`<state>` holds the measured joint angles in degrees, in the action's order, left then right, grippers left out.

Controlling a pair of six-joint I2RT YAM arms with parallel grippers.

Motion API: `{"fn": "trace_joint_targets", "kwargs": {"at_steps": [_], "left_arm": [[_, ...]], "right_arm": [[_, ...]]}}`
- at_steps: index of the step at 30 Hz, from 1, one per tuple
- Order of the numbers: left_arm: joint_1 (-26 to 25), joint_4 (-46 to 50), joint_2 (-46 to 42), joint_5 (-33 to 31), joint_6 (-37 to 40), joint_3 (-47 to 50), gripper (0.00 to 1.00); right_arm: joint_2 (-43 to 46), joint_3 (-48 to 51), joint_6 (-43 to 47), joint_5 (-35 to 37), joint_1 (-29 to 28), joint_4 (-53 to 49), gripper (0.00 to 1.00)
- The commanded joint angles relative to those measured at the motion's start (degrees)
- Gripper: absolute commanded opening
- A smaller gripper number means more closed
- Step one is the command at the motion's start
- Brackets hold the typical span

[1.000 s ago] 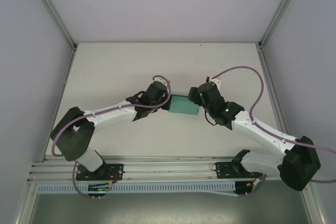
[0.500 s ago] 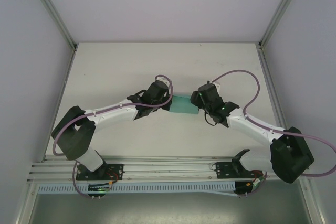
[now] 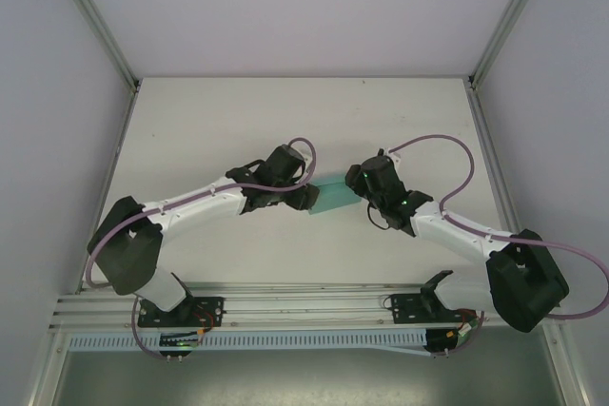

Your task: Assemble paper box

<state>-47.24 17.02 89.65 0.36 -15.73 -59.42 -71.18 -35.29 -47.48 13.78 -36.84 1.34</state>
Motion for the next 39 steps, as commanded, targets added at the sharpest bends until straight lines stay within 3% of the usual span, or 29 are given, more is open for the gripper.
{"fn": "trace_joint_targets", "kwargs": {"at_steps": [1,5,11,17,21,29,39], "left_arm": [[-0.74,4.02,-1.89,6.46,2.26,-0.79,0.77],[-0.74,4.06,-2.58,7.52,0.06,-2.58,0.98],[0.77,8.67,-3.14,0.27,-9.94,-6.36,0.98],[9.03,5.96,-0.89,11.85,-16.17,-5.58,0.99],[9.31,3.34,1.17,15.60,-15.20,-3.76,0.96],[12.40,-2.67,5.11,23.22,-17.27,2.12,0.81],[16.98,-7.75,7.73,30.34,-20.05,9.20,0.39]], "right_arm": [[-1.90,3.11,-0.82,-1.13,-0.16,-6.62,0.45],[-2.20,3.89,-1.48,-1.40,-0.18,-6.43,0.44],[-1.68,5.11,-1.50,-0.55,-0.25,-6.83,0.43],[-2.50,4.77,-0.33,-0.42,-0.16,-6.97,0.36],[-3.17,4.44,-0.20,-0.05,-0.11,-7.36,0.36],[-4.82,4.81,-0.84,-1.12,-0.19,-6.53,0.36],[-5.04,4.94,3.38,-1.93,2.18,-6.07,0.36]]}}
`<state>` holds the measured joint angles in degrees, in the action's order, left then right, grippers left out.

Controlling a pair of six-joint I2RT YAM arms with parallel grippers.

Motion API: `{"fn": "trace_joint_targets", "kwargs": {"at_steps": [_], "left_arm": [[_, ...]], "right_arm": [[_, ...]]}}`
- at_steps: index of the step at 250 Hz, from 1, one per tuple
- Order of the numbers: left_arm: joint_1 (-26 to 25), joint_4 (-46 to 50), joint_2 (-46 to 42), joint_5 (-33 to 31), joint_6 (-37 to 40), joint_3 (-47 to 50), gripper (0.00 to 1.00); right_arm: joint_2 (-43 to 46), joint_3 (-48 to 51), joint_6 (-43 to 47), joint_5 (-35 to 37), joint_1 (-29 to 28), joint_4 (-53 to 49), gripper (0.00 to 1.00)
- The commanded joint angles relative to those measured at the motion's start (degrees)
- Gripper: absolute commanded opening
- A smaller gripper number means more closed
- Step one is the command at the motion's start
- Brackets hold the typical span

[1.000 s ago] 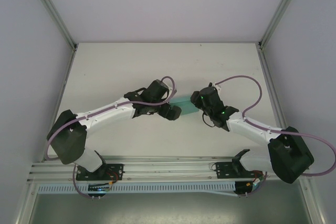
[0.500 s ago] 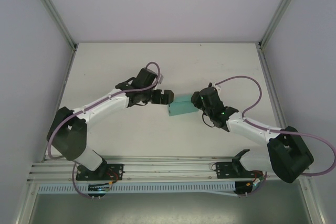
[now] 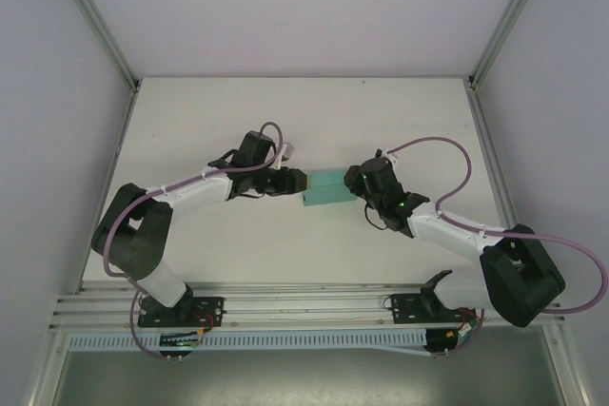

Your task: Assemble paper box

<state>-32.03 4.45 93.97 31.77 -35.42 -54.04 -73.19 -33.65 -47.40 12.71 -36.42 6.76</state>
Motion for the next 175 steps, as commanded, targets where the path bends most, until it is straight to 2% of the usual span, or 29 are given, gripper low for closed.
{"fn": "trace_joint_targets", "kwargs": {"at_steps": [1,19,34,39,104,154,175], "left_arm": [[1.92,4.69,3.53,-0.75,-0.39,3.93,0.32],[2.15,5.18,3.65,-0.98,-0.06,3.64,0.23],[2.15,6.05,5.03,-1.19,0.06,3.12,0.15],[2.15,6.17,5.25,-1.27,0.09,3.20,0.14],[2.23,7.75,6.69,-1.44,0.05,3.05,0.00],[2.41,9.49,7.65,-1.97,-0.17,2.60,0.00],[2.41,10.77,8.16,-2.01,-0.18,1.93,0.00]], "right_arm": [[-2.93,3.59,4.90,-2.38,2.54,-10.43,0.36],[-2.84,4.11,7.39,-5.43,3.90,-8.58,0.36],[-2.84,4.33,9.43,-8.09,3.91,-7.55,0.31],[-2.73,4.46,9.79,-8.66,5.41,-7.32,0.30],[-1.74,9.02,11.42,-16.74,8.85,0.42,0.13],[-1.08,9.98,12.50,-18.61,10.30,1.08,0.00],[-0.99,10.26,12.55,-19.45,10.70,1.45,0.00]]}}
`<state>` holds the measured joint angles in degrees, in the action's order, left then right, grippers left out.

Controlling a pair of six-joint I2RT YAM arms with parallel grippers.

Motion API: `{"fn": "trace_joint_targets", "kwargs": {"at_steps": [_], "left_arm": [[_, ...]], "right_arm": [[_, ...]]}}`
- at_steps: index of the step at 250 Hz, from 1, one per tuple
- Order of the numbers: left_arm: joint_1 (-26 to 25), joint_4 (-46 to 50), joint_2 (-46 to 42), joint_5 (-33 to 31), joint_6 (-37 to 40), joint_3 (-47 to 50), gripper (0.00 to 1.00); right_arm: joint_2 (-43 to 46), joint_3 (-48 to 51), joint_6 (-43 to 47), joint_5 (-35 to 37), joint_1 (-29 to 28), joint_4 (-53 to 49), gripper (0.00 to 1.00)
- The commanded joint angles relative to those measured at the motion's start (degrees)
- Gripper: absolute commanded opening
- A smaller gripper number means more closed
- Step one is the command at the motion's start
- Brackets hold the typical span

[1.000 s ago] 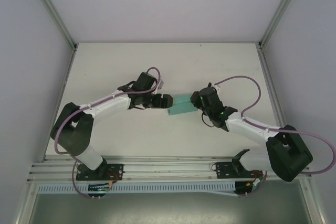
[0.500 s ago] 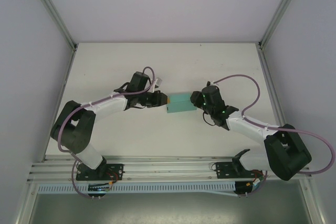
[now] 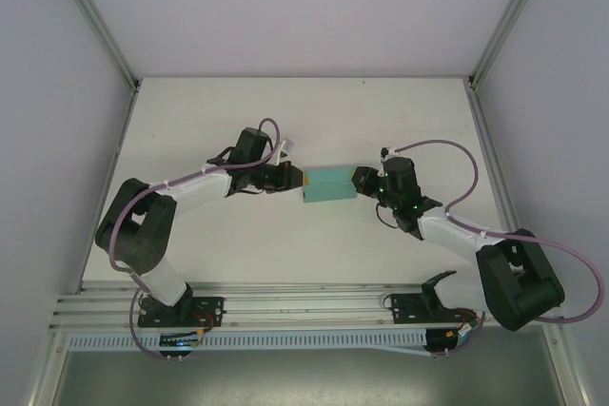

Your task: Assemble paper box

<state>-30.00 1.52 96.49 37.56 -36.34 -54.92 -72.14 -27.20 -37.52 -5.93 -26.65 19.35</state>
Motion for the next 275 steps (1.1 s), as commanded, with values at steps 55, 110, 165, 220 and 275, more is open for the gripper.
{"fn": "trace_joint_targets", "kwargs": {"at_steps": [55,110,165,220,275], "left_arm": [[0.20,17.70,7.12,-8.39,0.83,0.88,0.00],[0.38,21.21,4.35,-11.32,3.42,-3.37,0.47],[0.36,20.71,3.73,-10.76,5.02,-9.37,0.71],[0.41,21.33,2.10,-11.50,8.31,-14.72,0.98],[0.38,22.47,1.77,-14.55,9.20,-17.15,0.99]], "right_arm": [[-2.26,3.94,1.32,-1.01,1.34,-11.45,0.00],[-0.34,-1.80,2.31,-2.94,1.32,-17.71,0.08],[1.25,-10.12,5.87,-4.02,1.18,-24.62,0.30],[-0.29,-17.43,10.13,-4.36,1.25,-28.90,0.48],[-2.30,-21.66,12.19,-3.22,1.25,-32.30,0.58]]}}
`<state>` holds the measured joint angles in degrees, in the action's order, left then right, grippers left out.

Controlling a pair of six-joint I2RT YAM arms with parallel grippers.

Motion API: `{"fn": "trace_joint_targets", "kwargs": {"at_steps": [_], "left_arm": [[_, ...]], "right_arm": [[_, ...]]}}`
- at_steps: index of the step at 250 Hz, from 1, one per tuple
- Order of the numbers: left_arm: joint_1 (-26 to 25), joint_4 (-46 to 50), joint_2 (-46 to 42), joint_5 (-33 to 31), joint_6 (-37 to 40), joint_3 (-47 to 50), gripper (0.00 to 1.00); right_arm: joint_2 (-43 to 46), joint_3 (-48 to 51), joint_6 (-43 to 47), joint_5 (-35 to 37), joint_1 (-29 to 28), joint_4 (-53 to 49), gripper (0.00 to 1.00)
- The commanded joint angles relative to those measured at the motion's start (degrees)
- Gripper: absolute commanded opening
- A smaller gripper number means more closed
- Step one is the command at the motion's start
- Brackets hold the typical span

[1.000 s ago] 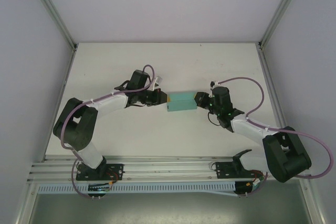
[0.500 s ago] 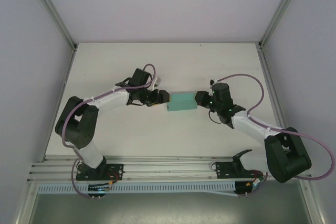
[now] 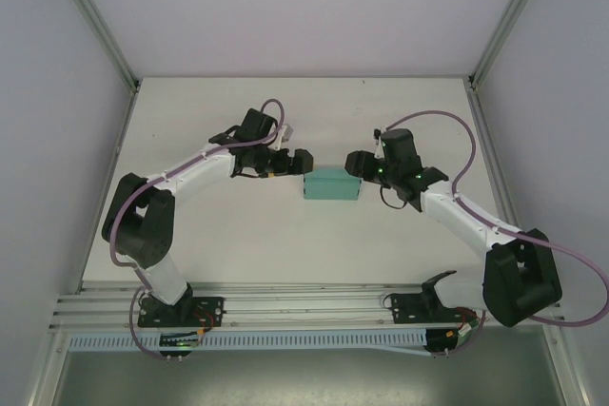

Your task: Assemble paper box

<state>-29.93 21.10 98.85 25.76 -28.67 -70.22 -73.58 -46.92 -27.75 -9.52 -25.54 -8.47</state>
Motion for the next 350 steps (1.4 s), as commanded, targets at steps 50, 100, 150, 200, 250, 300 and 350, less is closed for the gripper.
{"fn": "trace_joint_targets", "kwargs": {"at_steps": [50,100,150,200,250,300,350], "left_arm": [[0.39,2.70,2.32,-1.64,1.14,-2.50,0.98],[0.55,1.90,5.82,0.96,0.80,-2.68,0.77],[1.61,0.04,5.47,1.63,0.18,2.27,0.40],[1.90,-4.87,5.33,5.29,0.56,7.16,0.21],[1.89,-15.19,4.42,8.31,4.38,15.65,0.02],[1.81,-18.88,6.02,6.86,6.79,19.10,0.00],[1.33,-20.73,4.68,1.28,9.78,21.70,0.00]], "right_arm": [[0.36,1.66,2.24,3.85,0.39,-4.85,0.61],[-1.35,4.58,1.55,3.13,1.47,-2.96,0.57],[-2.27,8.07,-0.38,0.96,2.59,0.45,0.41],[-2.54,12.21,-2.94,-0.19,2.78,3.73,0.36],[-2.86,16.49,-6.30,-2.61,3.04,9.20,0.26],[-2.88,17.72,-8.45,-3.18,3.05,10.91,0.05],[-1.88,16.86,-10.79,-2.47,3.37,7.99,0.05]]}}
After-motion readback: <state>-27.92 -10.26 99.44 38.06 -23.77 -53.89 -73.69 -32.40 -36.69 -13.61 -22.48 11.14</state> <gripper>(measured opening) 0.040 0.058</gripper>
